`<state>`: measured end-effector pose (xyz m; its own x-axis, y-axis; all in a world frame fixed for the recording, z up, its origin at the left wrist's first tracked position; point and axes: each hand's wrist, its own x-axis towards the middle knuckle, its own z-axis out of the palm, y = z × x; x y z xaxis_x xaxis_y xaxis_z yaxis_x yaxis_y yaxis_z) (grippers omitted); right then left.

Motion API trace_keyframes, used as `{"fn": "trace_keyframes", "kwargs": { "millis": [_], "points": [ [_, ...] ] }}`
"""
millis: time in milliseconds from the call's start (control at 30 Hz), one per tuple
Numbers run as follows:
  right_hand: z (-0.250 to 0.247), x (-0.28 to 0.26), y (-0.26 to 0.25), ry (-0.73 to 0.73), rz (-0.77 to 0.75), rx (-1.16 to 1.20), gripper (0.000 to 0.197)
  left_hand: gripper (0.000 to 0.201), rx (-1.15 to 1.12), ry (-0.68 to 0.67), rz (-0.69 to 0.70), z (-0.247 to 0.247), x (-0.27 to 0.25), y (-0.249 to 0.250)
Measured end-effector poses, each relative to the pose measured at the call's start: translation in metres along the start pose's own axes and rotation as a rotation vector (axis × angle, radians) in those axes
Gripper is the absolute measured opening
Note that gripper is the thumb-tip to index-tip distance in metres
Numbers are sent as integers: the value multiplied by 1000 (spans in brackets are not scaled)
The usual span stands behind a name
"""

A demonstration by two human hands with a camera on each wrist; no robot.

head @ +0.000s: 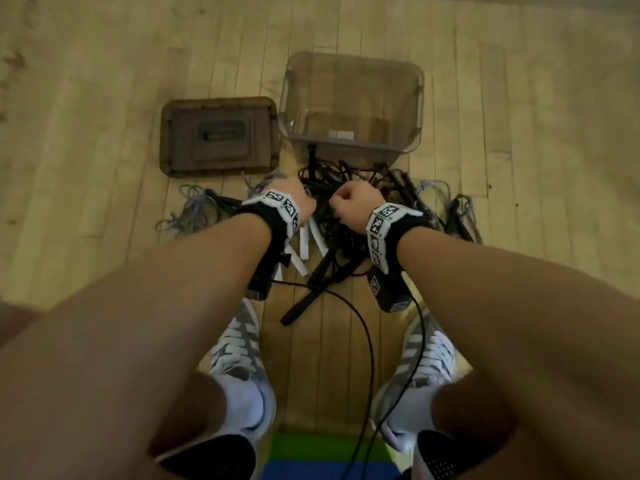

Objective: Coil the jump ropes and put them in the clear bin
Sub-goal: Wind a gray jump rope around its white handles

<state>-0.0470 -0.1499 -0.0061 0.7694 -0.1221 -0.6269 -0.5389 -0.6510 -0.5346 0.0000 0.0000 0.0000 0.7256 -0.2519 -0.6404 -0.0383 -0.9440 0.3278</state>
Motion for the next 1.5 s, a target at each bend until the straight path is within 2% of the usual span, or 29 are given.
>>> {"fn": "trace_keyframes", "kwargs": {
  "millis": [100, 167, 267, 333, 400, 500, 567, 600, 633, 700, 800, 900, 1000, 1100, 1233, 1333, 1467, 1500],
  "points": [
    [32, 15, 0, -113, 25, 4, 34, 41, -138, -33, -72, 23, 4, -22],
    [48, 22, -3, -184, 59, -19, 35, 41, -115, -50, -109, 34, 5, -30],
    [58, 30, -6, -187, 35, -150, 37, 39, -54, -71, -110, 42, 14, -38],
    [68, 36, -4, -226, 17, -235, 35, 32, -31, -147, -75, 48, 23, -45],
    [78, 39, -6, -276, 5, -275, 42, 31, -79, -225, -72, 53, 28, -44],
    [87, 47, -4, -308, -28, -263, 47, 34, -214, -201, -114, 61, 33, -41],
    [90, 50, 2, -301, -32, -200, 45, 34, -196, -217, -112, 66, 39, -45],
    [90, 50, 4, -279, -10, -144, 44, 31, -195, -203, -84, 67, 40, -49],
    [90, 50, 8, -238, 15, -79, 42, 27, -247, -185, -115, 67, 40, -53],
    [87, 49, 11, -197, 33, -11, 38, 25, -474, -136, -207, 64, 41, -58],
    [78, 47, 9, -255, 52, -12, 45, 24, -793, -77, -310, 61, 32, -59],
    [64, 42, -2, -237, 47, 28, 44, 17, -888, -39, -314, 48, 19, -52],
    [56, 32, -15, -225, 27, 117, 42, 14, -910, 2, -282, 35, 10, -46],
    [45, 16, -26, -177, -20, 213, 36, 18, -844, 112, -178, 14, -3, -35],
    [0, -21, -45, -115, -103, 274, 25, 16, -928, 205, -107, -26, -33, -6],
    [-44, -52, -64, -11, -222, 162, 30, 24, -945, 261, -28, -60, -54, 18],
    [-98, -99, -83, 139, -439, 242, 24, 18, -837, 446, 43, -112, -86, 53],
    [-109, -111, -86, 154, -472, 273, 21, 22, -823, 494, 59, -123, -93, 60]
  ]
}}
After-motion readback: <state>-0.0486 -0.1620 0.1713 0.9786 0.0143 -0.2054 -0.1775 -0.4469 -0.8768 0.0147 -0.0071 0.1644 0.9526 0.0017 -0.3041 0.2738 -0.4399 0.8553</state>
